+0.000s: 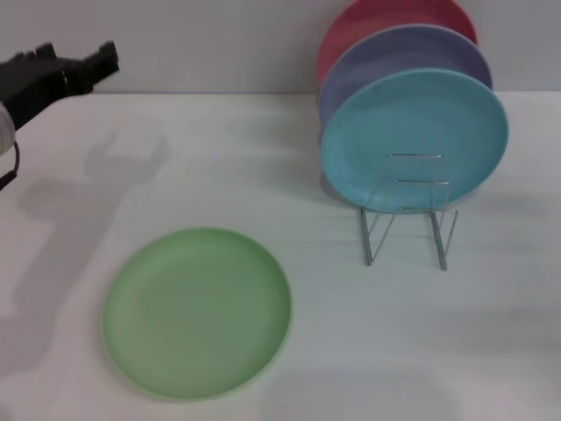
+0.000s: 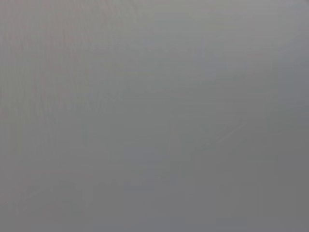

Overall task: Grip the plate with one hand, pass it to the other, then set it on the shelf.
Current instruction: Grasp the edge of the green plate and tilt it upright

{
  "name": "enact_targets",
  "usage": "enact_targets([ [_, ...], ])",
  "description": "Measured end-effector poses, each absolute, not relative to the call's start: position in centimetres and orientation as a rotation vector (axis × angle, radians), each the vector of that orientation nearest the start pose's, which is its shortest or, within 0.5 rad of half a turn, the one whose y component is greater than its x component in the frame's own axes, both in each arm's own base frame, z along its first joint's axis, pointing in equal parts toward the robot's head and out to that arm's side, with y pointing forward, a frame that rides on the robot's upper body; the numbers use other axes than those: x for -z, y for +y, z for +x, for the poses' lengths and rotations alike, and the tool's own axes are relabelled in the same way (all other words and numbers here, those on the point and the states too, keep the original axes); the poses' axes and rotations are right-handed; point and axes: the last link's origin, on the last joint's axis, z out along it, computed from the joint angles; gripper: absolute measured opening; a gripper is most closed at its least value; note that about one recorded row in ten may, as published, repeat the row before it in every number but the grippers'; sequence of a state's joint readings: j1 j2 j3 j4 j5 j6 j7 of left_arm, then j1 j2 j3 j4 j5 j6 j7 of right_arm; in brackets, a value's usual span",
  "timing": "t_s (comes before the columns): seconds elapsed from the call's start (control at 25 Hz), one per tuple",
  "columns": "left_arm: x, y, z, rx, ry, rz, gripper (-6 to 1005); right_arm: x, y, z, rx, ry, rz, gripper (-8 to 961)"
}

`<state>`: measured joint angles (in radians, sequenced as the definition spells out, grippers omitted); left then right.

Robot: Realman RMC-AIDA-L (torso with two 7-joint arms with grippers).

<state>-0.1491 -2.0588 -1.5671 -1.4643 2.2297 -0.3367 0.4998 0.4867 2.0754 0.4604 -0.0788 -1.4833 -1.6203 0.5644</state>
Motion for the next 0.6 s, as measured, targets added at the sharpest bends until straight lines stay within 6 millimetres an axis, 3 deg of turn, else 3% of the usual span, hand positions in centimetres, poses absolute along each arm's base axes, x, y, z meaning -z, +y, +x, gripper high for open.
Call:
enact_targets([
  [0.36,-8.2,34.9,-21.0,0.37,-1.001,-2.06,860,-9.9,31.4,33.6,-1.159,0.428,-1.062,657],
  [0.6,-8.8,33.6,-21.3,0.269,-1.116,-2.128,860,-9.8,31.6,33.4,-1.138,0.412,-1.067,657],
])
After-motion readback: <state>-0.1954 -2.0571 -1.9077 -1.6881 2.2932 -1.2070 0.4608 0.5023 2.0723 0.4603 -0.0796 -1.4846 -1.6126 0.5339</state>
